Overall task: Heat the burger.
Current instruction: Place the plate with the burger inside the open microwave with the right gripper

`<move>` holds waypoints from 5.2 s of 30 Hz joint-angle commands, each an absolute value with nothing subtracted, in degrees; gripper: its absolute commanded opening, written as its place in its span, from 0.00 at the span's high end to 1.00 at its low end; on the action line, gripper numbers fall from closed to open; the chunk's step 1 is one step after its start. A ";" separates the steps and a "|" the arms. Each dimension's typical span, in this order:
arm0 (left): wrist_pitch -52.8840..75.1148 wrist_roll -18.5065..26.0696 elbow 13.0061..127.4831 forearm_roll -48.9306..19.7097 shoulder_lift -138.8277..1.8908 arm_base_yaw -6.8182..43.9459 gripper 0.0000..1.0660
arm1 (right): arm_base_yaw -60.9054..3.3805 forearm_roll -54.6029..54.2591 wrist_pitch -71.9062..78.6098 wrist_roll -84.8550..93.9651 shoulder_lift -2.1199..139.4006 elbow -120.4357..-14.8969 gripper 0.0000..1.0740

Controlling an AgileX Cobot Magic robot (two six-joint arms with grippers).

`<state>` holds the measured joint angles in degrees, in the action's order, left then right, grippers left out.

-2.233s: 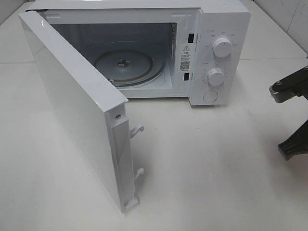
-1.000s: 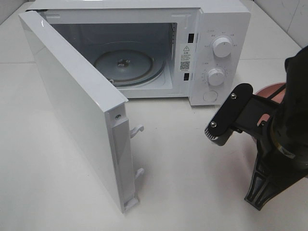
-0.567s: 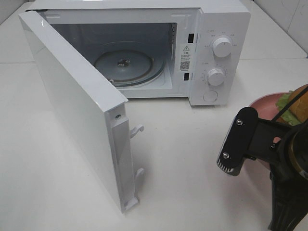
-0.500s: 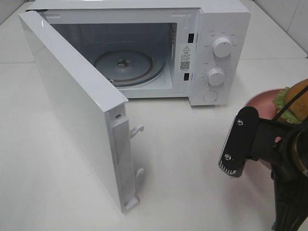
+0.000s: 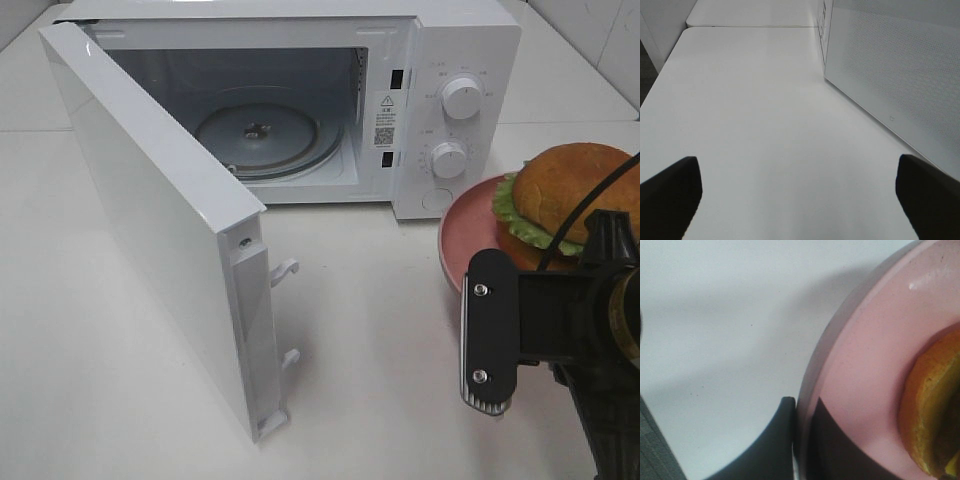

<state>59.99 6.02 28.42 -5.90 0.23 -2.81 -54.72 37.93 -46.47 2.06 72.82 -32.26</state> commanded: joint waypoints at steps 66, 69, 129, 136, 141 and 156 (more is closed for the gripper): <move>59.30 5.67 28.42 -6.13 1.60 -3.04 0.05 | -35.18 2.41 -19.42 91.85 74.26 -33.86 0.98; 59.30 5.67 28.42 -6.13 1.60 -3.04 0.05 | -35.18 2.41 -19.48 91.85 76.03 -36.67 0.98; 59.30 5.67 28.42 -6.13 1.60 -3.04 0.05 | -35.35 -13.12 -21.26 104.34 108.86 -70.36 0.96; 59.30 5.67 28.42 -6.13 1.60 -3.04 0.05 | -35.35 -10.89 -21.43 101.53 112.64 -74.89 0.96; 59.30 5.67 28.42 -6.13 1.60 -3.04 0.05 | -35.35 -9.11 -21.49 99.69 114.31 -77.01 0.96; 59.30 5.67 28.42 -6.13 1.60 -3.04 0.05 | -35.24 -2.18 -24.35 89.27 121.81 -89.32 0.94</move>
<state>59.99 6.02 28.42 -5.90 0.23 -2.81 -35.35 -3.95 -26.70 91.90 121.47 -86.40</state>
